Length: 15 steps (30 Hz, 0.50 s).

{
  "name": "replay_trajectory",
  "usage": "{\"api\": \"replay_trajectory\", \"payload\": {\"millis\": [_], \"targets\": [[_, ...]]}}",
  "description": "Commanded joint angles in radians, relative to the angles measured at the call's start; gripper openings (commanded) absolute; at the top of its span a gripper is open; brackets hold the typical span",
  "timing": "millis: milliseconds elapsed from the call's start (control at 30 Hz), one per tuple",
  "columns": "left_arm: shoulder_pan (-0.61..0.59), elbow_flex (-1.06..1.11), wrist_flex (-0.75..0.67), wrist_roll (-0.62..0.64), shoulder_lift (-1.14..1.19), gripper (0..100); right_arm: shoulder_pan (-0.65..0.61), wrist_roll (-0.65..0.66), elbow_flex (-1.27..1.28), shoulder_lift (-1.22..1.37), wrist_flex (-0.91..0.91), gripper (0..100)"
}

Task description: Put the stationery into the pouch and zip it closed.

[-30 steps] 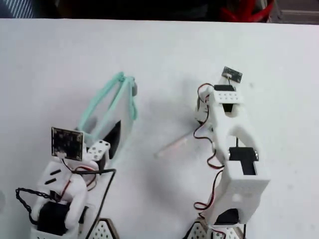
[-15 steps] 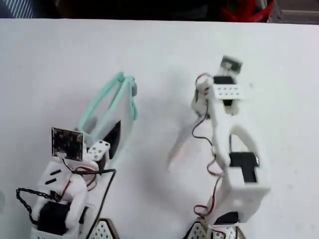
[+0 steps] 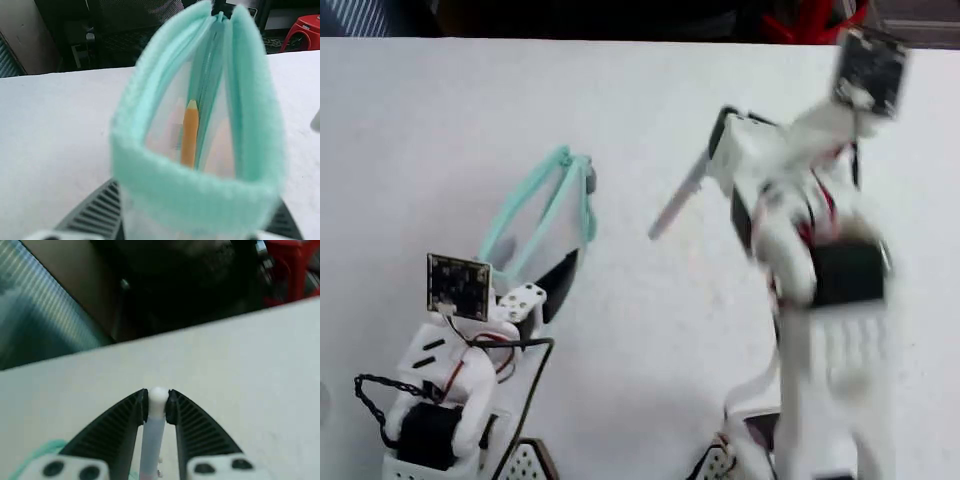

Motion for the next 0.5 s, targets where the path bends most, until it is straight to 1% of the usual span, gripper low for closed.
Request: {"api": "replay_trajectory", "payload": {"millis": [0,133,267,400,467], "targets": [[0.016,-0.003,-0.014,-0.003,0.002,29,-0.068,0.012,-0.046,-0.179,-0.122,1.9],[0.016,-0.002,-0.014,-0.003,0.002,29,-0.183,0.012,-0.051,-0.214,-0.209,1.9],[0.016,-0.002,-0.015,-0.005,0.002,29,-0.295,0.012,-0.051,-0.199,-0.237,1.9],[0.016,-0.002,-0.018,-0.008,0.002,29,-0.360,0.021,-0.049,-0.140,-0.259,1.9],[0.016,-0.002,-0.020,-0.008,0.002,29,-0.380,0.066,-0.049,-0.088,-0.298,1.9]]}}
